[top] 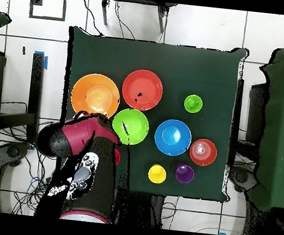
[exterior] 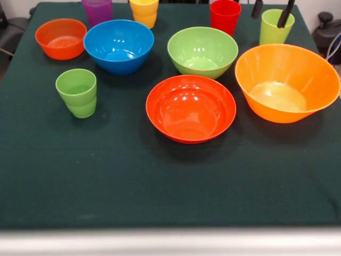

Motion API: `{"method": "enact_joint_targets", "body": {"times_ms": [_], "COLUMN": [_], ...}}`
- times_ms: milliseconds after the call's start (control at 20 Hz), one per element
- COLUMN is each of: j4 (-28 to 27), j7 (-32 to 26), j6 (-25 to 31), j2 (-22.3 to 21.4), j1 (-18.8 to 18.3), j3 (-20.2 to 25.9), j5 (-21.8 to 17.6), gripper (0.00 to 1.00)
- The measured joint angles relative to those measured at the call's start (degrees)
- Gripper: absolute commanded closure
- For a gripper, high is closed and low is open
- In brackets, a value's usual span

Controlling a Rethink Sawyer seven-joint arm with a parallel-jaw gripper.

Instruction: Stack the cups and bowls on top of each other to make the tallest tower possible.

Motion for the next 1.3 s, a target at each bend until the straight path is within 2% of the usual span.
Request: {"method": "enact_joint_targets", "body": {"times_ms": [250, 550, 950, 1300], "j4": [1.72, 2.00, 1.78, -0.60], "j7": [0.00, 0.00, 0.00, 0.00], "j6": [1.98, 2.56, 2.55, 2.57], "j2": [-2.10, -2.37, 0.65, 6.06], "j1": [-4.24, -6.79, -7.05, -5.93], "j3": [2.95, 4.44, 4.92, 4.67], "j5": [1.99, 2.09, 2.09, 1.31], "gripper": [0.00, 0.00, 0.00, 0.00]}}
